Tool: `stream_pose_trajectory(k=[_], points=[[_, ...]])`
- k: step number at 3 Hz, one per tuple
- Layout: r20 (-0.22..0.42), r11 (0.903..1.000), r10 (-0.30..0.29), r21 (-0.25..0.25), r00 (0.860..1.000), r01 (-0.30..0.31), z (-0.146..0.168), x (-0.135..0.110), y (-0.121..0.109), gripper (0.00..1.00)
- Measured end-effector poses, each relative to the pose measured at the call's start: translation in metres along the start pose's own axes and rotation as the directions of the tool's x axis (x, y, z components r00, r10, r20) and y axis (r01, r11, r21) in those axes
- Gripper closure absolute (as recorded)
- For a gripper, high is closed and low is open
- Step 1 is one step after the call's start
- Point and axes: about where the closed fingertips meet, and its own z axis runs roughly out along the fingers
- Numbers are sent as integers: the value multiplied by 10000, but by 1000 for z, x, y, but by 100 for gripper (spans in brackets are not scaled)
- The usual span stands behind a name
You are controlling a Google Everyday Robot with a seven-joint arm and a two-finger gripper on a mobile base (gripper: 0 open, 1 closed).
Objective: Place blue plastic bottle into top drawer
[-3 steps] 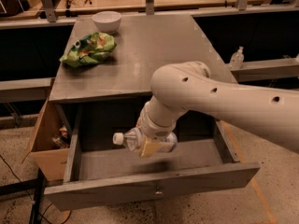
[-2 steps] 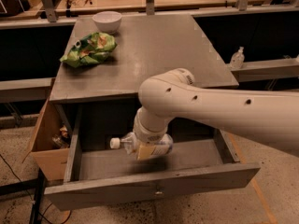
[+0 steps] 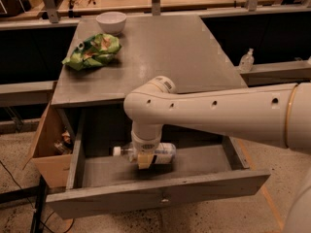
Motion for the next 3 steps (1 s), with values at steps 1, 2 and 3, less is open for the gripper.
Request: stream_pose_trajectory(k=[1, 2, 3], points=[[101, 9998, 202, 51, 9997, -202, 1, -1, -5, 5], [462, 9985, 123, 531, 9989, -148, -21, 6, -9, 16], [766, 9964, 76, 840, 9970, -141, -44, 20, -12, 39]])
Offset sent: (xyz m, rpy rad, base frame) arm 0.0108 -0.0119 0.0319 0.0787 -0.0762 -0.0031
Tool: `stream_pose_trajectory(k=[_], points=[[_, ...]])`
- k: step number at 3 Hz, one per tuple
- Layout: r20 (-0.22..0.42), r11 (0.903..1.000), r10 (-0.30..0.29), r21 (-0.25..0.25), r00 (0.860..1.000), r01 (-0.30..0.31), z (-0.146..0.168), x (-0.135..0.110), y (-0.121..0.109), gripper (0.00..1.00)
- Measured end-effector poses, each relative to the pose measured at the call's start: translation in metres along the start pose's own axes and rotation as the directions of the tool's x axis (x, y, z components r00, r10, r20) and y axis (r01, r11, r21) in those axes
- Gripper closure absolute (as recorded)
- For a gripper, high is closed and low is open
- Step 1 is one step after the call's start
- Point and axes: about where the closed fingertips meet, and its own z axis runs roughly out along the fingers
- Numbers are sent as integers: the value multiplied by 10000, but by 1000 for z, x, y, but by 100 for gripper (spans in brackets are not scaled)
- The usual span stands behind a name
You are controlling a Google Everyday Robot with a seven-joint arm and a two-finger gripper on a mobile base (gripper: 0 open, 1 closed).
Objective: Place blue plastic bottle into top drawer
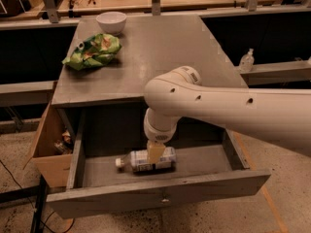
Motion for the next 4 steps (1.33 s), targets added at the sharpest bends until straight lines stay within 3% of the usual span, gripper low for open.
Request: stream_pose_trajectory(k=[1, 2, 3, 4], points=[[744, 9993, 208, 308, 9970, -232, -35, 22, -8, 62], [1958, 9949, 645, 638, 9785, -784, -82, 54, -15, 85], [3503, 9799, 895, 1367, 9323, -1454, -140, 70, -27, 100], [4235, 9723, 1134, 1386, 8988, -1880, -159, 63, -29, 76]])
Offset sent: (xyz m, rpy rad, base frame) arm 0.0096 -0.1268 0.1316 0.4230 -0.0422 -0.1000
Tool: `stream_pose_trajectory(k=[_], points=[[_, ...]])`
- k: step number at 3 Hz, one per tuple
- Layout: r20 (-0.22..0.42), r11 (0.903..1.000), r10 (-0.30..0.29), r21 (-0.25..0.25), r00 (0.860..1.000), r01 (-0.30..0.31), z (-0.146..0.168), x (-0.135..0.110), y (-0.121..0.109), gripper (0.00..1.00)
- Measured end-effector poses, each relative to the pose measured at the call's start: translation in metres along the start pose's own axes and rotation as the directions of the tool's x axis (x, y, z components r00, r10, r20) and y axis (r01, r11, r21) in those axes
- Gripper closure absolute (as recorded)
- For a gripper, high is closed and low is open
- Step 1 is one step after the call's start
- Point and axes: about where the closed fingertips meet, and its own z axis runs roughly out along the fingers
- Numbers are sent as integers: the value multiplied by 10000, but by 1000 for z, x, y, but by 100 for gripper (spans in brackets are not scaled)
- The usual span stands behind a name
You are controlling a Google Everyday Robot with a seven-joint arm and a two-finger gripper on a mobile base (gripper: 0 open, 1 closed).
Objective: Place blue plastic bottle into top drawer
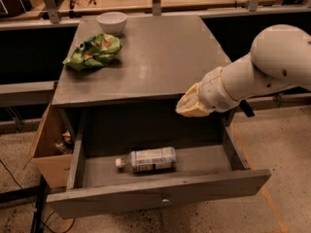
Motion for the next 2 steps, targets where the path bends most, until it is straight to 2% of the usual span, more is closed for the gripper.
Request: stream_pose_trajectory(k=[2], points=[[0, 10000, -42, 11, 10000, 42, -1, -2, 1, 30]])
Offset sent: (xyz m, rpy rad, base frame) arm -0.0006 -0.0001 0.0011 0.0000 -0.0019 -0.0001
